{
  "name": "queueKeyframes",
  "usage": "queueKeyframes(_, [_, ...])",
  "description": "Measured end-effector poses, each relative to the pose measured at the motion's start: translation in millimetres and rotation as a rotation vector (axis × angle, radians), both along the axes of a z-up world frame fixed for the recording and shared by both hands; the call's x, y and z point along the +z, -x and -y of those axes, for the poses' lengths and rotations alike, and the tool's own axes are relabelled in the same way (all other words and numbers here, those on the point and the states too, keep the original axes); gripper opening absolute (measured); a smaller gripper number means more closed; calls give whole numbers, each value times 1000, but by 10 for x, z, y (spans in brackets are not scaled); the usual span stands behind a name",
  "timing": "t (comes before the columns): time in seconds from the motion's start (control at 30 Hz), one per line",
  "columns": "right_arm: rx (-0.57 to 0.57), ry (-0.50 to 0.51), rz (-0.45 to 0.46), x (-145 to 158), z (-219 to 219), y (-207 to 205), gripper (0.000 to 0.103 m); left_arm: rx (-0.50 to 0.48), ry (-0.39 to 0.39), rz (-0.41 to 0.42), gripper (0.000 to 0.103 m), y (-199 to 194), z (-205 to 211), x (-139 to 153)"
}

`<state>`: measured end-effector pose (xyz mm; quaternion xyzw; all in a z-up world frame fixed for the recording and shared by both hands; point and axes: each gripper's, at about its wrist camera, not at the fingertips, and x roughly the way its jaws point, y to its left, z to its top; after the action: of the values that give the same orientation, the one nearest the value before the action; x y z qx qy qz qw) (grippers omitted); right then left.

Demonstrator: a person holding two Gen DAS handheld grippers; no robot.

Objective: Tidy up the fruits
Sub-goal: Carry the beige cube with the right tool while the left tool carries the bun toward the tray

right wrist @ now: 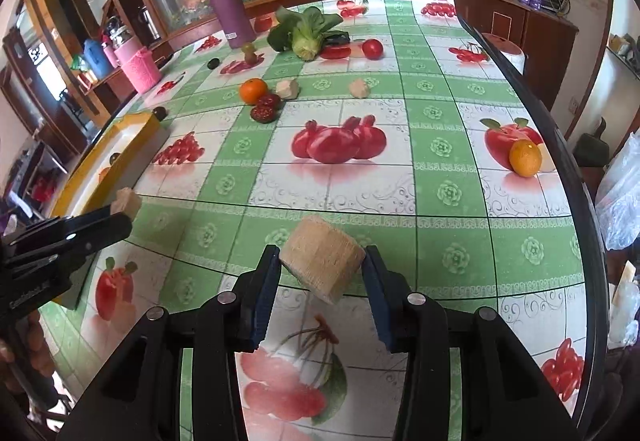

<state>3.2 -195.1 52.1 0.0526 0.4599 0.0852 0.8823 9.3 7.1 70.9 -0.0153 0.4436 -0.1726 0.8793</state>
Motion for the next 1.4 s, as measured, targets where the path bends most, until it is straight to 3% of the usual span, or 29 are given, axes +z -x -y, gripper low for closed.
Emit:
queueKeyframes(0.3, [148, 0, 35, 215, -704, -87, 41, 117, 36, 29, 30, 161, -606, 116])
queueKeyframes(0.83, [407, -18, 47, 363, -2027, -426, 41, 413, 3, 33, 30, 330, -1942, 17])
queueKeyframes(1.07, [462, -9, 57, 400, -2419, -627, 41, 490, -5, 5, 30, 320, -2309, -100])
queueKeyframes(1.4, [420, 45, 55, 289, -2612, -1083, 41, 488, 14, -12, 30, 144, -2393, -191])
